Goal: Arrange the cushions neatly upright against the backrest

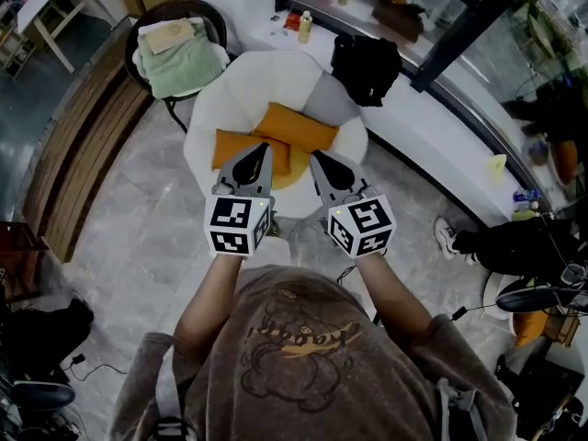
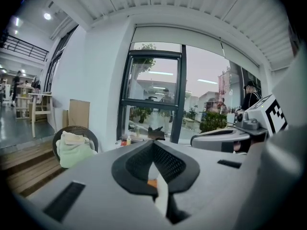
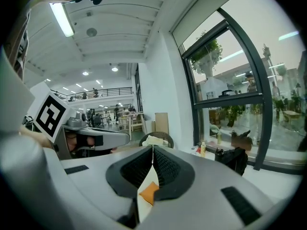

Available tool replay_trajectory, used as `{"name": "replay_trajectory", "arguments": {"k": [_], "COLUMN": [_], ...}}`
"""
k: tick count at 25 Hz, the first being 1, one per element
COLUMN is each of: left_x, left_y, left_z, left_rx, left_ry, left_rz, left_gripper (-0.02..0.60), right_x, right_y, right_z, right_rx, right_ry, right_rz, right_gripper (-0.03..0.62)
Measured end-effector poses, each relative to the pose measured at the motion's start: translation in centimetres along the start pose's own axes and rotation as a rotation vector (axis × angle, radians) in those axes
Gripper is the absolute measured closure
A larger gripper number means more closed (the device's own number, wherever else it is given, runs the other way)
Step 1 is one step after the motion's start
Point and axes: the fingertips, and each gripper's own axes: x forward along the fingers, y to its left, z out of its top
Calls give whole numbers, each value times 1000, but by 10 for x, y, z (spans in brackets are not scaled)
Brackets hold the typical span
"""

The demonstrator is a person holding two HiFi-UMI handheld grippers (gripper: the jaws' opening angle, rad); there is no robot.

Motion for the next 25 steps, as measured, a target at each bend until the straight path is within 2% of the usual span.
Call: {"name": "replay_trajectory", "arguments": {"k": [18, 25], "left_x": [74, 101], "left_y": [70, 83], "left_z": [25, 30], "left_rx": [24, 25], "left_ry": [22, 25], "left_rz": [-96, -98], "left_gripper": [577, 577], "right_x": [99, 124], "right_y": [-30, -47], "right_z": [22, 24], "right_rx": [-3, -5], "right_ry": [18, 26], "right_rz": [-71, -68], "right_gripper": [574, 574]}}
